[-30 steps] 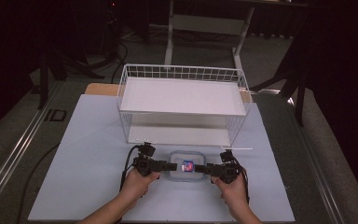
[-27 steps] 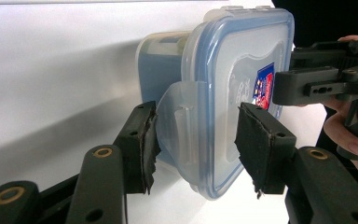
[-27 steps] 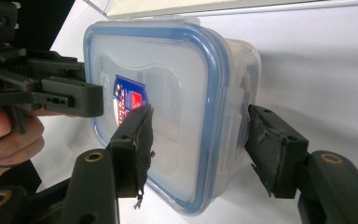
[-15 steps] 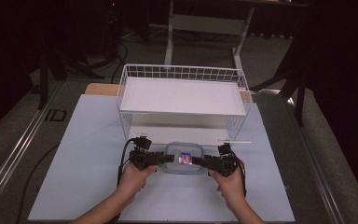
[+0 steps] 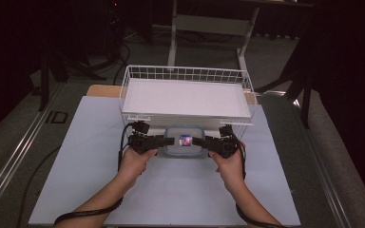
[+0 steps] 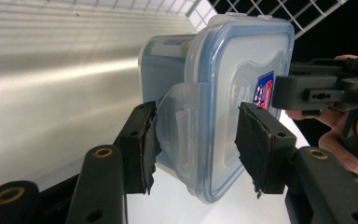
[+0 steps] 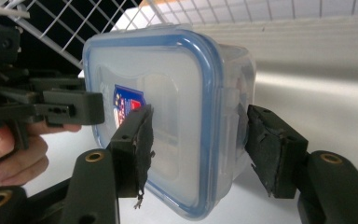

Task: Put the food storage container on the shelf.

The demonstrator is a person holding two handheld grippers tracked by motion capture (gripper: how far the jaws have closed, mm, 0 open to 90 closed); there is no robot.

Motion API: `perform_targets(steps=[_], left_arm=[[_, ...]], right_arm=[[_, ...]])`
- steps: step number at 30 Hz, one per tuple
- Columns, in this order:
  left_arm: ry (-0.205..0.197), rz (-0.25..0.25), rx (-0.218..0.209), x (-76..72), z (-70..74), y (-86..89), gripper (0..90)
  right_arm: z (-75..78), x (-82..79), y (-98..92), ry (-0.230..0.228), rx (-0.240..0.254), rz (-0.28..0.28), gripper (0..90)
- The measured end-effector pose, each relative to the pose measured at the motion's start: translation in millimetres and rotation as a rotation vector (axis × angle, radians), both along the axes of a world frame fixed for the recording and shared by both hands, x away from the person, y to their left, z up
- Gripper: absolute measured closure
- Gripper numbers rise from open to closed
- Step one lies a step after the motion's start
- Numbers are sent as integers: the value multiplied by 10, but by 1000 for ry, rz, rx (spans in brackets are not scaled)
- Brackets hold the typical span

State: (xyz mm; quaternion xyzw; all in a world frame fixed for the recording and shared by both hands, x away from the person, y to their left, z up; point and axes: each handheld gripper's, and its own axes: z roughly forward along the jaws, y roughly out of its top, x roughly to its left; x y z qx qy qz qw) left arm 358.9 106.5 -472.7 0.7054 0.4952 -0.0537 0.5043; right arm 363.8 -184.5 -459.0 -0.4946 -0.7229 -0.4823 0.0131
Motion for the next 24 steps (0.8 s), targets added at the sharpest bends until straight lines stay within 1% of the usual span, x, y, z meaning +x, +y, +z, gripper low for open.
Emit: perform_targets(steps=[1, 2, 3, 5, 6, 7, 8, 9, 11, 12, 14, 15, 16, 19, 20, 21, 24], left_arm=[[10, 9, -4, 16, -8, -8, 502], [-4, -4, 9, 54, -28, 4, 502], [-3, -1, 15, 78, -49, 6, 502], [2, 3, 24, 107, -95, 11, 501], [12, 4, 16, 118, -125, 4, 501], [17, 10, 26, 129, -153, 7, 500], [24, 13, 25, 133, -181, 8, 500], [16, 6, 35, 149, -219, 20, 500], [15, 3, 36, 159, -242, 24, 500], [27, 8, 29, 180, -304, 26, 500], [24, 14, 35, 192, -347, 13, 500], [20, 17, 37, 203, -359, 11, 500], [14, 18, 39, 213, -367, 9, 499], [8, 32, 40, 232, -385, 0, 498], [12, 34, 30, 241, -397, 7, 497], [5, 34, 26, 249, -407, 18, 497], [17, 51, -4, 268, -416, 17, 496]], right_arm=[[-16, 28, 2, 2, 6, -3, 431], [-38, 51, 5, 2, 8, -6, 431], [-69, 71, 10, 4, 12, -9, 430], [-173, 117, 28, 17, 23, -21, 430], [-173, 117, 28, 17, 23, -21, 430], [-210, 124, 37, 25, 26, -27, 429], [-244, 128, 44, 41, 26, -31, 429], [-277, 134, 50, 41, 28, -34, 428], [-322, 144, 60, 44, 19, -36, 428], [-322, 144, 60, 44, 19, -36, 428], [-382, 171, 69, 55, 8, -44, 422], [-401, 180, 71, 65, 11, -48, 420], [-431, 201, 66, 40, 11, -45, 420], [-481, 234, 73, 39, 23, -56, 417], [-488, 242, 75, 37, 19, -58, 418], [-490, 249, 75, 43, 26, -59, 418], [-477, 271, 76, 54, 29, -70, 418]])
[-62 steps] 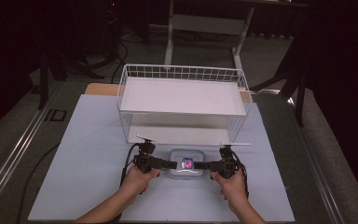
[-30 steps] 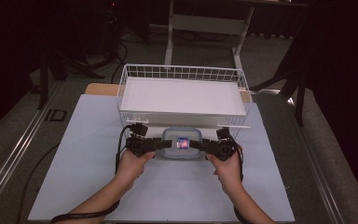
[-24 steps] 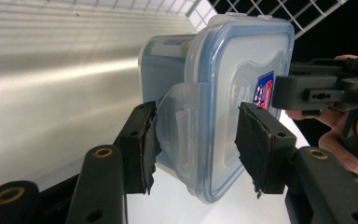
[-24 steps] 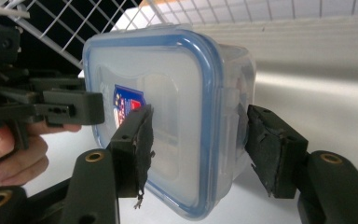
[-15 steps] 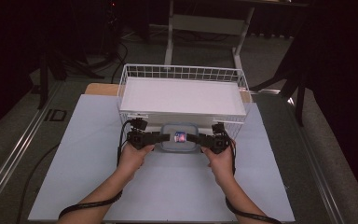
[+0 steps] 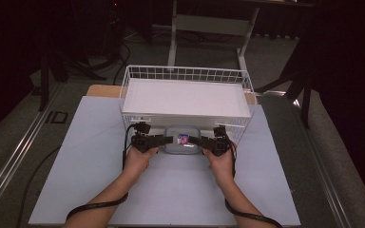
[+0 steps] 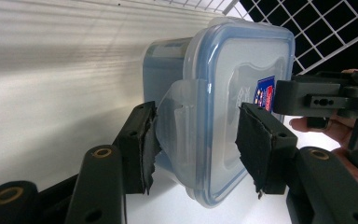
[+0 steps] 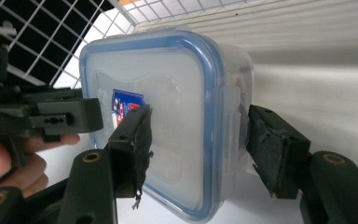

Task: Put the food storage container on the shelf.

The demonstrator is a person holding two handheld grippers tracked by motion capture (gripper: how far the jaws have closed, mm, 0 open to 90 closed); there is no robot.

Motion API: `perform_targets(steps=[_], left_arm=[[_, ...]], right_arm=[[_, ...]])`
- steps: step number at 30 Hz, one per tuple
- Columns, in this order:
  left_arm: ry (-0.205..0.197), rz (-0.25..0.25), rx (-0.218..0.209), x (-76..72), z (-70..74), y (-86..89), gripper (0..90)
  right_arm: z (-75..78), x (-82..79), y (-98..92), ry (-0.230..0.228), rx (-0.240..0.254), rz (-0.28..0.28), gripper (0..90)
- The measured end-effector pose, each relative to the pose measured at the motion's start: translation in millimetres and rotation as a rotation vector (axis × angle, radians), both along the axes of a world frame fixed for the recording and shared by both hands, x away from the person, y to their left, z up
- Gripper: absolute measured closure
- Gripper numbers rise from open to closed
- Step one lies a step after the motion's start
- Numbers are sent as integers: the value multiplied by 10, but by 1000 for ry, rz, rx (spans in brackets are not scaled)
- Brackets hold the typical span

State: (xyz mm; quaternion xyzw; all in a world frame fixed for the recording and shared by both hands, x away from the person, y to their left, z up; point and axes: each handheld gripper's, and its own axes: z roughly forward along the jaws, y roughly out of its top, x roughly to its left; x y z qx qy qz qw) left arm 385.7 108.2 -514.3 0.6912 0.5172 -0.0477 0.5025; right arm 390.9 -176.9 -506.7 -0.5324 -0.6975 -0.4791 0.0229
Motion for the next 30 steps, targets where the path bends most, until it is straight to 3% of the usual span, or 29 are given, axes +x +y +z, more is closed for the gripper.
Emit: perform_targets(steps=[2, 6, 10, 11, 15, 20, 23, 24, 25, 30], left_arm=[[-27, 7, 11, 13, -3, 1, 496], [-35, 28, -33, 31, -57, 7, 490], [-66, 21, -11, 36, -75, -21, 454], [-69, 21, -12, 44, -85, -24, 440], [-93, 46, -16, 57, -113, -58, 416], [-93, 74, -20, 69, -138, -85, 378], [-88, 87, -12, 75, -140, -93, 362], [-88, 92, -12, 83, -147, -92, 351], [-88, 95, -6, 87, -150, -89, 341], [-108, 101, 11, 81, -135, -80, 350]], right_arm=[[7, 20, 1, 9, 7, -7, 416], [0, 73, -16, 17, 20, -21, 413], [20, 102, -8, 51, 11, -13, 403], [3, 131, 0, 19, 7, -25, 392], [-8, 133, 13, 11, 1, -37, 386], [-24, 139, 27, 16, 11, -46, 367], [-44, 155, 22, -20, -3, -51, 366], [-74, 187, 5, -101, -44, -51, 377], [-29, 137, 33, -26, -28, -55, 378], [-43, 128, 57, -45, -45, -55, 387]])
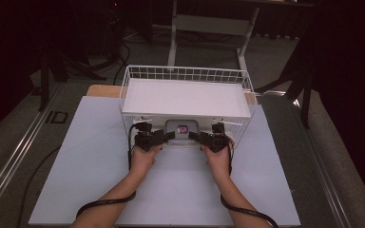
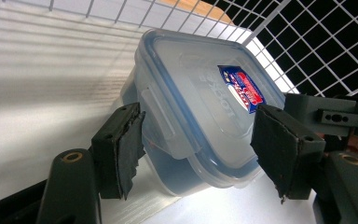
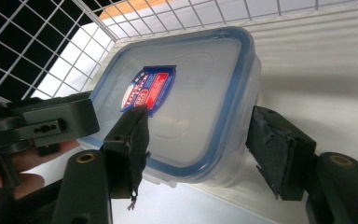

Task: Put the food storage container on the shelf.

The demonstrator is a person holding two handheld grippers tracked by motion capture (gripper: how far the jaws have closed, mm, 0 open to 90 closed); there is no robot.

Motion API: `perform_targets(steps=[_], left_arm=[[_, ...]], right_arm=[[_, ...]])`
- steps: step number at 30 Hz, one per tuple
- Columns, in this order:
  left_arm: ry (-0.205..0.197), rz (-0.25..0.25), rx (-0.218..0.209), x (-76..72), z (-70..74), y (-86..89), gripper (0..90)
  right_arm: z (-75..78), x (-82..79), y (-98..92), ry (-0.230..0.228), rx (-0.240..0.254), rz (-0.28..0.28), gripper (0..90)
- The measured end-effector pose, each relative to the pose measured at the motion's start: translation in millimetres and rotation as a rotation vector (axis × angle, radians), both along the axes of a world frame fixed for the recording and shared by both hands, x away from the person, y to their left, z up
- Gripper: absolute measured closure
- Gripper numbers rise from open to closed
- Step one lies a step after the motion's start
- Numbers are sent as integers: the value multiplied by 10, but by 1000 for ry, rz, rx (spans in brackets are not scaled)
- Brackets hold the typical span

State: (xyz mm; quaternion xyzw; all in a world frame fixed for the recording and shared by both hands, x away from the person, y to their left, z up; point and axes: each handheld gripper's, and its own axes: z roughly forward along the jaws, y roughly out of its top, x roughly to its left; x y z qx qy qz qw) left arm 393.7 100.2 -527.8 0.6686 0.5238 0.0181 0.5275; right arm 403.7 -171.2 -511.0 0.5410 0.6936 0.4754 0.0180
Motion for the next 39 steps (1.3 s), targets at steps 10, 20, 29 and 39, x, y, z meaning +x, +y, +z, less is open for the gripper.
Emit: perform_targets(steps=[10, 20, 29, 39], left_arm=[[-86, -18, 34, -217, 77, 131, 317], [-189, -150, 111, -653, 211, 178, 134], [-206, -213, 151, -1034, 390, 314, 23], [-257, -170, 180, -1405, 408, 652, 23]], right_arm=[[109, -190, -1, -133, -73, 8, 386], [175, -436, -11, -185, -150, 15, 355], [113, -580, 179, -182, -177, 67, 491], [75, -556, 346, -193, -202, 122, 900]])
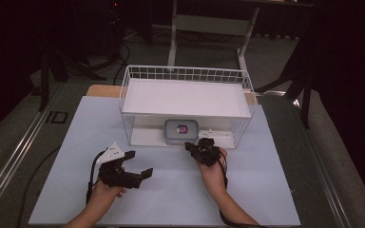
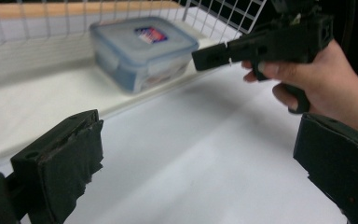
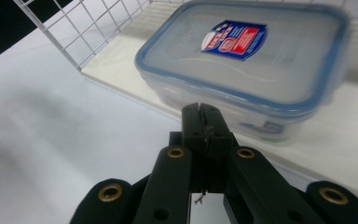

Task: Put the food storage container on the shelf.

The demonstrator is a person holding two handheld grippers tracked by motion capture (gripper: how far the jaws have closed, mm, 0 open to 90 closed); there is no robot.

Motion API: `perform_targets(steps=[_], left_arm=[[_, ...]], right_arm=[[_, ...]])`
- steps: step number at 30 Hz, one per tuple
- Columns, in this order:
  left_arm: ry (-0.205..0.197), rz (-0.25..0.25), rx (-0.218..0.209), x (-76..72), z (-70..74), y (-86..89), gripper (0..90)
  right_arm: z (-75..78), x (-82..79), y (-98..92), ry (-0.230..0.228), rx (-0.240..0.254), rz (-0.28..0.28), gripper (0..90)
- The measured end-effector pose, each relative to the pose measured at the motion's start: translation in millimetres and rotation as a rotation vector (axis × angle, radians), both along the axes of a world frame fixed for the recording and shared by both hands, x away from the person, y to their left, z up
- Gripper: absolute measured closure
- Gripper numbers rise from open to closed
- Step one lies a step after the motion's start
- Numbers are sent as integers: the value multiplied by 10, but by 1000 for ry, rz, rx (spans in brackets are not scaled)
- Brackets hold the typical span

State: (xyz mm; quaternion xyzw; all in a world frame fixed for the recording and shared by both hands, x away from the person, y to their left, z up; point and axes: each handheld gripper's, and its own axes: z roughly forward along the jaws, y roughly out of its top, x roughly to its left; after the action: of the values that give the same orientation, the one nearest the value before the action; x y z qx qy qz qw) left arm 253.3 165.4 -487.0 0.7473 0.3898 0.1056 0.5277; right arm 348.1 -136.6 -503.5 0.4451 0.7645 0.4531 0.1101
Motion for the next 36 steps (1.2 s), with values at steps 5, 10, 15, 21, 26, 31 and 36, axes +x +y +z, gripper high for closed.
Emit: perform_targets(steps=[5, 10, 15, 21, 26, 31, 36], left_arm=[[-5, 18, 1, -37, -139, 54, 23], [-21, 42, -31, -32, -210, 81, 23], [-35, 48, -18, -31, -222, 85, 23], [-24, 54, -25, -33, -258, 86, 23], [-26, 53, -20, -41, -275, 73, 23], [-48, 38, -2, -65, -276, 46, 23], [-44, 39, -8, -77, -280, 34, 23]], right_arm=[[-124, 39, 96, 18, -7, -4, 900], [-184, 131, 168, 18, -19, -17, 900], [-178, 226, 197, 11, -12, -28, 900], [-174, 329, 248, 8, -12, -37, 900], [-188, 415, 278, -6, -11, -42, 900], [-194, 491, 266, -3, 3, -60, 900], [-185, 537, 232, 20, 14, -87, 900]])
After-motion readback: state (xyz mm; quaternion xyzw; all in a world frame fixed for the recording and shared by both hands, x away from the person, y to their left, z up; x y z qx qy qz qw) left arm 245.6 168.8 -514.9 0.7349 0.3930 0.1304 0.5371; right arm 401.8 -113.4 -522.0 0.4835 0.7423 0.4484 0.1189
